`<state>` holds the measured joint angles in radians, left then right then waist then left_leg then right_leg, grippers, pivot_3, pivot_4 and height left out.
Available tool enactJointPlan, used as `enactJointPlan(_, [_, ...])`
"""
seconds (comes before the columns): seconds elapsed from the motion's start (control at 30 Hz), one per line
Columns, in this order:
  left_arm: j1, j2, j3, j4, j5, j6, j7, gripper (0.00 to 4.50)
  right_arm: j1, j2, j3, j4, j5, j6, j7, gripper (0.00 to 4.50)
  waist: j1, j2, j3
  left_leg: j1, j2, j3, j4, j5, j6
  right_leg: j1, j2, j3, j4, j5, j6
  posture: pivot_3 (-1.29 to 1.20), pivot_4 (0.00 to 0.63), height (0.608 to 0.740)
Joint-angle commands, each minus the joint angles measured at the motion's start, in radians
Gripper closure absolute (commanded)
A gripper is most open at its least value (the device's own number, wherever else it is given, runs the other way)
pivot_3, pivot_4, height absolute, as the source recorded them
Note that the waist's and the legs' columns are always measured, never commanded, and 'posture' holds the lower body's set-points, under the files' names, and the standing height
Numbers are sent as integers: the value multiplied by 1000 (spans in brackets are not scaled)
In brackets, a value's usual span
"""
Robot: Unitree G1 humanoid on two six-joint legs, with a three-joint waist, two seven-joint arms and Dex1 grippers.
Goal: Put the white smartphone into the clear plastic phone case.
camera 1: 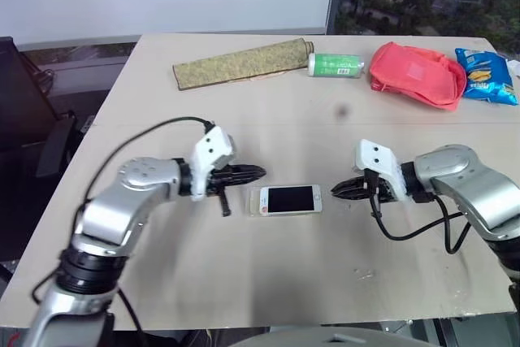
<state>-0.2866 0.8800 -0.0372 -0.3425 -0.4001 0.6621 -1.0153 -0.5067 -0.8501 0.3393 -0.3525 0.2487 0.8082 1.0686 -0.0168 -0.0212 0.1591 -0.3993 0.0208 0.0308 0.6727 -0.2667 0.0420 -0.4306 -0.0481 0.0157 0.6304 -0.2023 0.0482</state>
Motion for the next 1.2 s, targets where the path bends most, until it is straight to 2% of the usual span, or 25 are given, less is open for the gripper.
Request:
enactJointPlan(0.03, [54,70,-19,26,61,-44,-36,4500,-16,11,34,7,-47,-31,-18,4453,1,0,0,0,0,1,-2,0,0,-1,0,1,-1,0,0,0,150,740])
enactJointPlan(0.23, [87,41,-74,54,90,-73,-29,4500,-10,36,63,-17,-61,-8,-29,4453,11,0,1,-3,0,1,-3,0,0,-2,0,0,-4,0,0,0,150,740])
enactJointPlan(0.47, [17,-112,-199,129,118,-91,-27,4500,-46,90,124,-42,-75,26,-35,4453,23,0,1,-2,-2,1,-2,0,0,-1,-1,0,-3,0,0,0,150,740])
enactJointPlan(0.67, [23,-167,-235,108,123,-71,-18,4500,-87,166,182,-55,-95,81,-69,4453,33,0,1,-1,-2,0,-1,0,0,1,-1,0,-3,0,0,0,150,740])
enactJointPlan(0.8, [40,-170,-240,88,135,-59,-15,4500,-88,201,192,-65,-101,109,-90,4453,32,1,-1,0,-2,0,-1,0,0,2,-1,0,-3,0,0,0,150,740])
enactJointPlan(0.97, [54,-139,-194,81,138,-57,-13,4500,-51,153,143,-75,-90,108,-80,4453,30,1,-1,3,-1,0,-1,0,0,3,-1,0,-2,0,0,0,150,740])
enactJointPlan(1.13, [26,-64,-100,29,114,-36,-28,4500,42,101,-33,-79,-5,91,-72,4453,30,0,0,-1,-2,0,-1,0,0,2,-1,0,-3,0,0,0,150,740])
enactJointPlan(1.2, [-13,-65,-76,-21,60,9,-31,4500,94,97,-94,-53,13,-7,-65,4453,29,-1,1,-1,-2,0,-1,0,0,1,-1,0,-4,0,0,0,150,740])
